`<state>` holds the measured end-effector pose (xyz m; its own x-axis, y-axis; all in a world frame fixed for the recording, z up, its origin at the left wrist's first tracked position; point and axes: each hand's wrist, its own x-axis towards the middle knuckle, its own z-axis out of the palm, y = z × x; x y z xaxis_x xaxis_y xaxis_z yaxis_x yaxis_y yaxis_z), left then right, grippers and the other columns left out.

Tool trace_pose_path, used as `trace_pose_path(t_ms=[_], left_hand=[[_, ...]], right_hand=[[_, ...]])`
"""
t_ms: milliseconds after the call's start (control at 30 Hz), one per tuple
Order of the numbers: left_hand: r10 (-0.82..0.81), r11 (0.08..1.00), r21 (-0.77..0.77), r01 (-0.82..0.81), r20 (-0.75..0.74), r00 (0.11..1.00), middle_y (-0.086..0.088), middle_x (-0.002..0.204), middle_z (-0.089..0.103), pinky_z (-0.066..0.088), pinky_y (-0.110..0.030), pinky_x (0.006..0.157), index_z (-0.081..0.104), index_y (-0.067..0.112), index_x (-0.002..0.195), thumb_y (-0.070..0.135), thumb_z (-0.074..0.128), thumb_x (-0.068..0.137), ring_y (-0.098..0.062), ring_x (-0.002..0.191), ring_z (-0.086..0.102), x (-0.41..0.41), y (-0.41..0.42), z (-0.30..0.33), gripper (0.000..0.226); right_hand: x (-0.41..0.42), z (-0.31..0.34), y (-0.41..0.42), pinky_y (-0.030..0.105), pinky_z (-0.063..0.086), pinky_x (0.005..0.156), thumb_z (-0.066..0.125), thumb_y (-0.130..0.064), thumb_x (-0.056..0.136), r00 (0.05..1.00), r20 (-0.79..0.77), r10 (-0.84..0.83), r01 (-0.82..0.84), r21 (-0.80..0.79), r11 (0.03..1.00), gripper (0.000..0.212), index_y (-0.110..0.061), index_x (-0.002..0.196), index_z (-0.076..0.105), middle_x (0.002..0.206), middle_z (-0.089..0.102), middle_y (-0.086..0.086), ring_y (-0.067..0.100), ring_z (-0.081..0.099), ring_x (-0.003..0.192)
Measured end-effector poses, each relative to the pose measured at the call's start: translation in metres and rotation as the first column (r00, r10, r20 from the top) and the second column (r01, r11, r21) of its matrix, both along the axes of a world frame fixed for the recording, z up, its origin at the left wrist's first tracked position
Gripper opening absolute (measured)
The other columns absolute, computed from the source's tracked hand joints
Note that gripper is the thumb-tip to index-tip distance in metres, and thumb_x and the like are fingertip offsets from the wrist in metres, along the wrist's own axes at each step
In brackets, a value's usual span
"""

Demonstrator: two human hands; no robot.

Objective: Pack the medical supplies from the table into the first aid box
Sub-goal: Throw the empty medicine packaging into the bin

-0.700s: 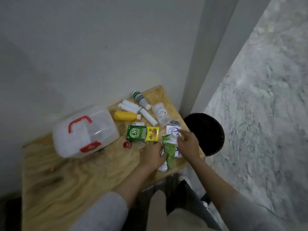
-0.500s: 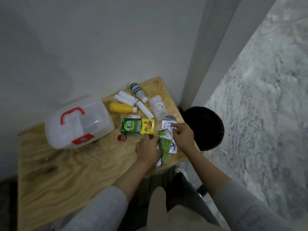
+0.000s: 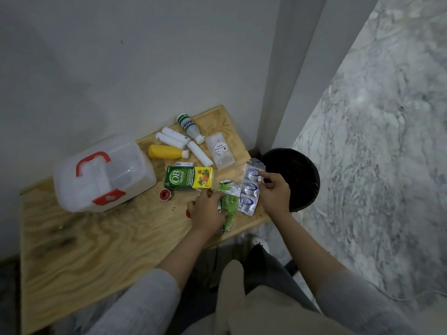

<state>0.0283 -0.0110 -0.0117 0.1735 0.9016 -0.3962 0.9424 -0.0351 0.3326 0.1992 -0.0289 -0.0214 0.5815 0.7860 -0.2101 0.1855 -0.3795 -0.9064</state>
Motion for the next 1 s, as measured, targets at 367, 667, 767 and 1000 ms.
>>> trace_pose_path(t_ms=[367, 667, 767, 1000], left_hand=[[0.08, 0.995, -0.087, -0.058, 0.288, 0.954, -0.008, 0.111, 0.046, 0.038, -0.024, 0.076, 0.063, 0.016, 0.097, 0.008, 0.079, 0.066, -0.028, 0.101, 0.054, 0.01, 0.001, 0.008, 0.036], [-0.019, 1.0, -0.009, 0.026, 0.454, 0.891, -0.007, 0.109, 0.056, 0.042, -0.017, 0.075, 0.069, 0.008, 0.105, 0.008, 0.078, 0.07, -0.019, 0.092, 0.058, 0.075, 0.023, 0.034, 0.036], [-0.066, 0.997, -0.013, 0.081, 0.466, 0.882, -0.007, 0.109, 0.055, 0.039, -0.011, 0.072, 0.068, 0.006, 0.11, 0.009, 0.073, 0.076, -0.018, 0.091, 0.06, 0.109, 0.037, 0.036, 0.034], [-0.16, 0.967, -0.113, 0.23, 0.438, 0.885, -0.012, 0.104, 0.063, 0.052, -0.027, 0.077, 0.064, 0.007, 0.117, 0.031, 0.073, 0.078, -0.022, 0.09, 0.066, 0.192, 0.066, 0.012, 0.046]], right_hand=[[0.023, 0.001, -0.017, 0.006, 0.046, 0.063, 0.061, -0.003, 0.082, 0.996, -0.062, -0.059, 0.059, -0.003, 0.998, 0.023, -0.015, 0.1, 0.07, 0.096, 0.07, 0.008, 0.002, 0.062, 0.07], [0.07, 0.005, -0.034, 0.006, 0.048, 0.064, 0.065, -0.006, 0.081, 0.954, -0.042, -0.298, 0.299, 0.031, 0.954, 0.014, -0.007, 0.094, 0.07, 0.083, 0.07, 0.008, 0.01, 0.062, 0.071], [0.089, 0.002, -0.037, 0.016, 0.048, 0.069, 0.063, -0.004, 0.081, 0.922, -0.006, -0.387, 0.387, 0.027, 0.922, 0.015, -0.006, 0.094, 0.07, 0.087, 0.07, 0.011, 0.015, 0.062, 0.073], [0.13, -0.024, -0.028, 0.026, 0.041, 0.07, 0.058, -0.002, 0.085, 0.862, 0.242, -0.445, 0.458, 0.002, 0.889, 0.014, -0.001, 0.092, 0.07, 0.085, 0.067, 0.02, 0.03, 0.062, 0.078]])
